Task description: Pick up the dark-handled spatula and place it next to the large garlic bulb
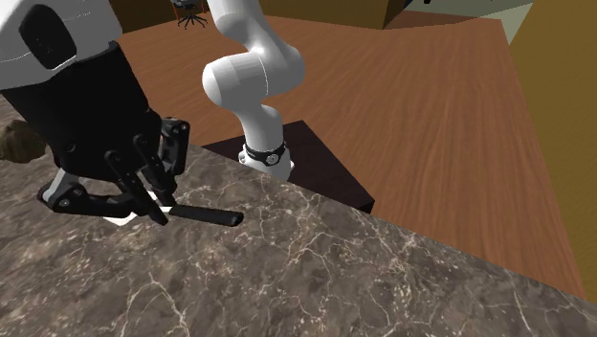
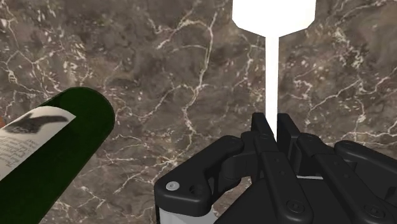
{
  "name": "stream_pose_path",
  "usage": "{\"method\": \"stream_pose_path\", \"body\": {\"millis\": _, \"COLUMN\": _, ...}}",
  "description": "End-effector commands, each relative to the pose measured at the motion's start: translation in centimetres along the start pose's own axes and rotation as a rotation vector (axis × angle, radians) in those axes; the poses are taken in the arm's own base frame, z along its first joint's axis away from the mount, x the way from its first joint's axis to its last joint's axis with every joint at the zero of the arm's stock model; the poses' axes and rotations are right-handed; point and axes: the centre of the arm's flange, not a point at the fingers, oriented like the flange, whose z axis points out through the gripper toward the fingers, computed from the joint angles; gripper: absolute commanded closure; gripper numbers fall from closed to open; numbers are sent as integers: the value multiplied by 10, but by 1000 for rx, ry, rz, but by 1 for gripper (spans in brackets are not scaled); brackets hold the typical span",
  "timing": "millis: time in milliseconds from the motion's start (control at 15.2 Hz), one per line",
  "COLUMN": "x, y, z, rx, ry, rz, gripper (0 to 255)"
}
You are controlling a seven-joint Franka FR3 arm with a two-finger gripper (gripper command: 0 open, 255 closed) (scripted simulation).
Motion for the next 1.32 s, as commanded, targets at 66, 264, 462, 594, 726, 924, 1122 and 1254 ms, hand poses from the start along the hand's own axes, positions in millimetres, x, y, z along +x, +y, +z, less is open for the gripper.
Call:
{"method": "stream_pose_path", "body": {"millis": 66, "x": 1, "y": 0, "z": -16, "rx": 0, "ry": 0, "rz": 0, "gripper": 255}}
{"method": "stream_pose_path", "body": {"millis": 264, "x": -24, "y": -5, "z": -22, "rx": 0, "ry": 0, "rz": 0, "gripper": 255}}
{"method": "stream_pose_path", "body": {"millis": 462, "x": -63, "y": -14, "z": -25, "rx": 0, "ry": 0, "rz": 0, "gripper": 255}}
{"method": "stream_pose_path", "body": {"millis": 594, "x": -88, "y": -19, "z": -26, "rx": 0, "ry": 0, "rz": 0, "gripper": 255}}
{"method": "stream_pose_path", "body": {"millis": 726, "x": -114, "y": -25, "z": -28, "rx": 0, "ry": 0, "rz": 0, "gripper": 255}}
{"method": "stream_pose_path", "body": {"millis": 924, "x": -153, "y": -33, "z": -31, "rx": 0, "ry": 0, "rz": 0, "gripper": 255}}
{"method": "stream_pose_path", "body": {"millis": 1122, "x": -191, "y": -42, "z": -33, "rx": 0, "ry": 0, "rz": 0, "gripper": 255}}
{"method": "stream_pose_path", "body": {"millis": 1254, "x": -217, "y": -47, "z": -35, "rx": 0, "ry": 0, "rz": 0, "gripper": 255}}
